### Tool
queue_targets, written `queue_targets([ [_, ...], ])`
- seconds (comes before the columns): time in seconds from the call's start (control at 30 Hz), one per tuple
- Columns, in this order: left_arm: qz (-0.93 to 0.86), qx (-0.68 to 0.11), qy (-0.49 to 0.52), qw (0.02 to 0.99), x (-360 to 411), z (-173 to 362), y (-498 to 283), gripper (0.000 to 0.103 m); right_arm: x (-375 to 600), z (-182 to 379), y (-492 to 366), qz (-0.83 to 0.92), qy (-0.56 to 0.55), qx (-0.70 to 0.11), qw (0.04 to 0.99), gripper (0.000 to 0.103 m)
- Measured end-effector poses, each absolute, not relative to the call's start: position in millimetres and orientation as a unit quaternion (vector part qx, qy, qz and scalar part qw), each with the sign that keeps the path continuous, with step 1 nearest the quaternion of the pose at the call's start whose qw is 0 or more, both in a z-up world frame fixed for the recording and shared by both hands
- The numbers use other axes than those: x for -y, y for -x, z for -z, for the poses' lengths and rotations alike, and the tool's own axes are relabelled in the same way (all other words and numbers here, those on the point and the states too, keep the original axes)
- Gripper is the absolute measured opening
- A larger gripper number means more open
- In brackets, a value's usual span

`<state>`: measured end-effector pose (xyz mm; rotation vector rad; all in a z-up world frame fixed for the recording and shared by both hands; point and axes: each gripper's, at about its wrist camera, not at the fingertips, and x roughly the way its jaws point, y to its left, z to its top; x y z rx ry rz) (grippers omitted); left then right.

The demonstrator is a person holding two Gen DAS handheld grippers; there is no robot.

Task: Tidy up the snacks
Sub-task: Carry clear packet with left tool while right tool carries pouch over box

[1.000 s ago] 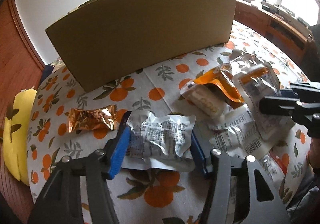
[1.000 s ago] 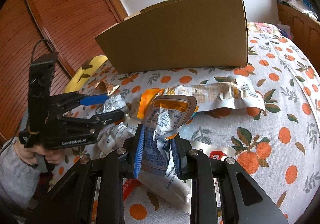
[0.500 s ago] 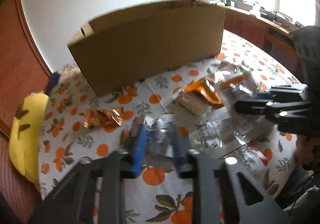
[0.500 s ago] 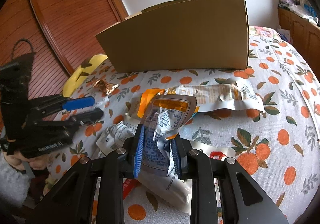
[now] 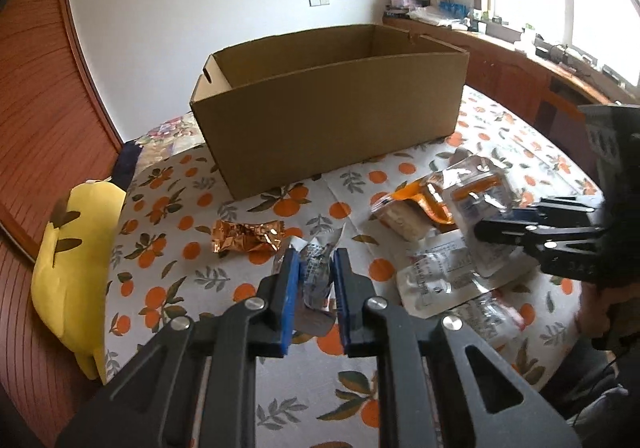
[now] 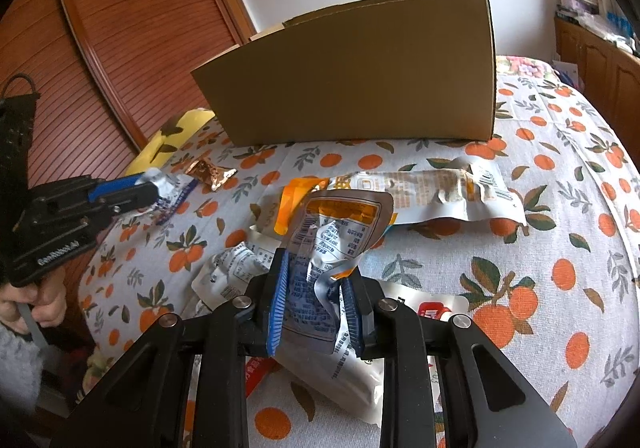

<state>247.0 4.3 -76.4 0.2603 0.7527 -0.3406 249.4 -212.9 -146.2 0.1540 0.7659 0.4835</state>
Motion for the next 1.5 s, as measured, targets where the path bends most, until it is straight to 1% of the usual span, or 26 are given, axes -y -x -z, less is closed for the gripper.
queue_targets([
  [0.47, 0.172, -0.342, -0.114, 0.917, 5.8, 52.4, -231.5, 0.015, 224.4, 141.3, -246.7, -0.234, -0.084, -0.356, 0.9, 0.023],
  [0.73, 0.177, -0.329, -0.101, 0.922, 8.8, 41.7, -228.4, 0.015, 224.5, 134.7, -244.0, -0.227, -0.07, -0.36, 0.902, 0.023],
  [0.97, 0.185, -0.315, -0.091, 0.927, 14.3, 30.1, -236.5, 0.015, 228.7, 109.2, -241.2, -0.234, -0.064, -0.343, 0.908, 0.023],
  [1.27, 0.198, -0.287, -0.066, 0.935, 12.5, 8.2, -264.3, 0.015, 215.8, 72.0, -251.9, -0.244, -0.002, -0.325, 0.914, 0.023],
  [1.5, 0.207, -0.267, -0.065, 0.939, 13.4, -10.5, -292.7, 0.015, 207.6, 56.3, -270.2, -0.246, 0.013, -0.313, 0.917, 0.023],
])
